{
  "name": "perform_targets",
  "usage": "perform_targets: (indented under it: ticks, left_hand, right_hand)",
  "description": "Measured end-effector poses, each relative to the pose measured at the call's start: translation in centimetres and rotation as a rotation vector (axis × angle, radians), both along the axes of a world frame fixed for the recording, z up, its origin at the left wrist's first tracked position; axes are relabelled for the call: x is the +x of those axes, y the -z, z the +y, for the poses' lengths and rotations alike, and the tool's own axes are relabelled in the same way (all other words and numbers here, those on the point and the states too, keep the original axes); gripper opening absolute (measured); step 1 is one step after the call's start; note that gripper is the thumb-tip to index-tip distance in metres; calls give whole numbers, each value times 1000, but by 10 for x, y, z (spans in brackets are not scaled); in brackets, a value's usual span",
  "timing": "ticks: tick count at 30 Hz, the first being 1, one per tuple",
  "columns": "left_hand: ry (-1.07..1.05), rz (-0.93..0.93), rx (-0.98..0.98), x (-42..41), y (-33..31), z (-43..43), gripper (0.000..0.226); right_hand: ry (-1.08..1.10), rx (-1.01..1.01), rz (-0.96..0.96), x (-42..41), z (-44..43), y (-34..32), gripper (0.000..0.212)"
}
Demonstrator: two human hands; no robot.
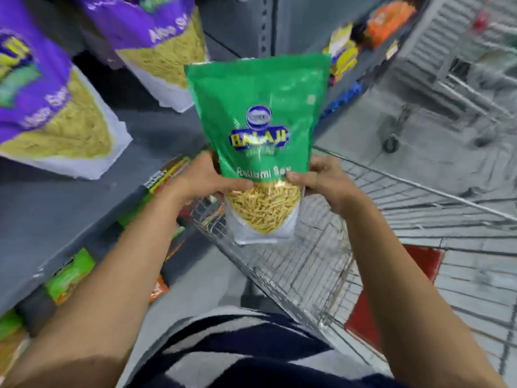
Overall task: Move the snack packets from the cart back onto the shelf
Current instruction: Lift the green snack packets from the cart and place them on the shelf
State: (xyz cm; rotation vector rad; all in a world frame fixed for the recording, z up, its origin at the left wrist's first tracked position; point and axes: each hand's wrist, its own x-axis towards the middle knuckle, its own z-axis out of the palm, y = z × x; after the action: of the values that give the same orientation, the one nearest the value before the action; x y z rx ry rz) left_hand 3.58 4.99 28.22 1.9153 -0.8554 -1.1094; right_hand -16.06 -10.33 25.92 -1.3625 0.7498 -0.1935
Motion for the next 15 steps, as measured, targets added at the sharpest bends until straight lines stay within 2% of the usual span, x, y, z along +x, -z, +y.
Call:
perform_targets:
  ticks: [2, 6, 8, 10, 11, 15]
  left_hand:
    - [-109, -68, -49, 1, 2, 22, 48]
    - [-317, 53, -204, -6, 1, 78, 49]
    - [-393, 72, -242, -1, -4, 115, 60]
    - [-452, 98, -241, 4, -12, 159, 71]
    - [-479, 72, -225, 5, -17, 184, 73]
    - [-619, -122, -168, 7, -40, 300, 74]
  right_hand:
    - [-54, -38, -59, 8, 10, 1, 29]
    - [-119, -73, -100, 31, 46, 4, 51]
    - [-191, -61, -132, 44, 71, -2, 56]
    - [-297, -78, -169, 60, 99, -12, 53]
    - [-342, -94, -195, 69, 117, -17, 44]
    - [-532, -115, -330, 111, 207, -41, 25]
